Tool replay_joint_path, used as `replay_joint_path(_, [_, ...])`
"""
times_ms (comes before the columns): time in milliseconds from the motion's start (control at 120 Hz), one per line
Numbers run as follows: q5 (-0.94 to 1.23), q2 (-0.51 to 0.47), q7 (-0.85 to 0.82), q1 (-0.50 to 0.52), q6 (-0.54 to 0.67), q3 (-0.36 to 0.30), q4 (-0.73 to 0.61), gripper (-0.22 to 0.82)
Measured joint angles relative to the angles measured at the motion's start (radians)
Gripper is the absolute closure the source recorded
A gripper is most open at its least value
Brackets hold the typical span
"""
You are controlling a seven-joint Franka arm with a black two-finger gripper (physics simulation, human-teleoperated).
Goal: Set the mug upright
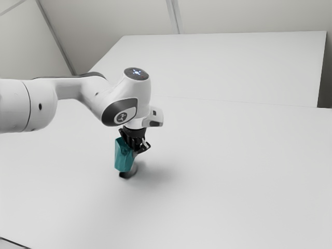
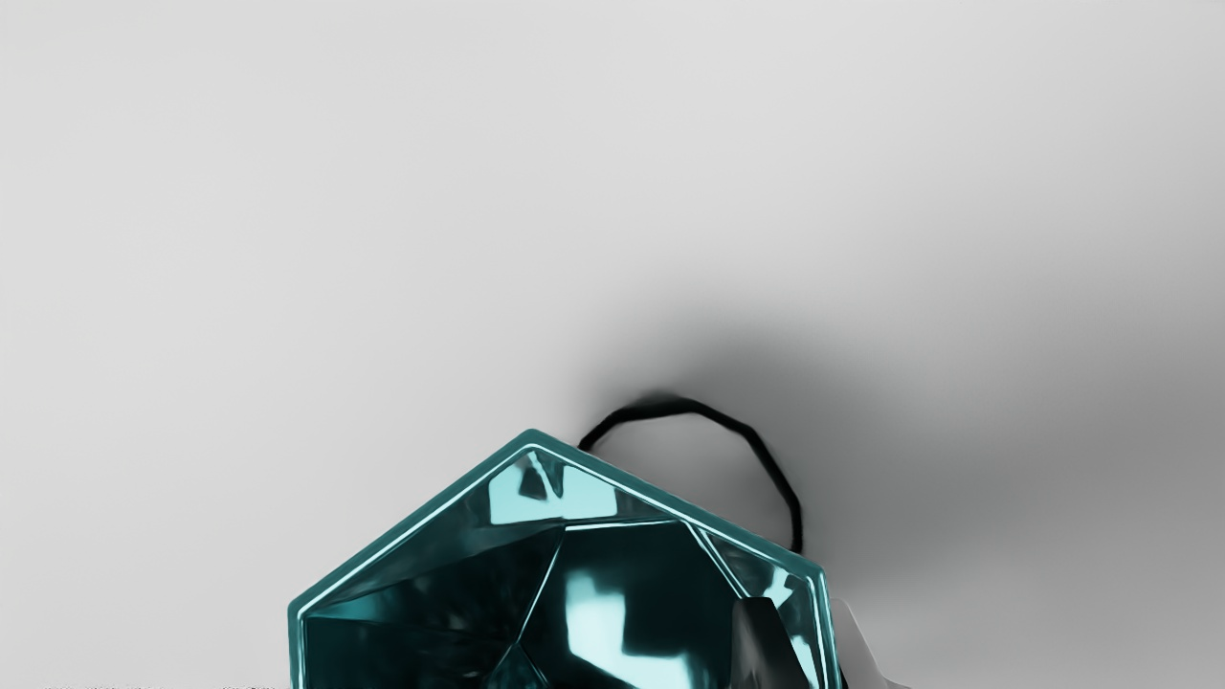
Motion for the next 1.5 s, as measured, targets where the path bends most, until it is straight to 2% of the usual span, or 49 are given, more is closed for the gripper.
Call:
replay_joint_path(550, [0.000, 0.026, -0.243, -0.006, 0.101, -0.002, 0.012, 0.79])
replay_joint_path(575, [0.000, 0.026, -0.252, -0.008, 0.101, -0.002, 0.013, 0.77])
replay_joint_path(667, [-0.005, 0.027, -0.281, -0.013, 0.098, -0.004, 0.017, 0.57])
replay_joint_path(742, [-0.007, 0.027, -0.303, -0.013, 0.096, -0.005, 0.017, 0.45])
replay_joint_path(950, [-0.011, 0.022, -0.351, -0.013, 0.086, -0.005, 0.051, 0.24])
replay_joint_path(1233, [-0.120, -0.026, -0.380, -0.014, 0.063, 0.008, 0.129, 0.09])
replay_joint_path(1367, [-0.204, -0.040, -0.335, -0.004, -0.015, 0.017, 0.271, 0.05])
replay_joint_path(1500, [-0.289, -0.081, -0.247, -0.001, -0.087, 0.055, 0.318, 0.03])
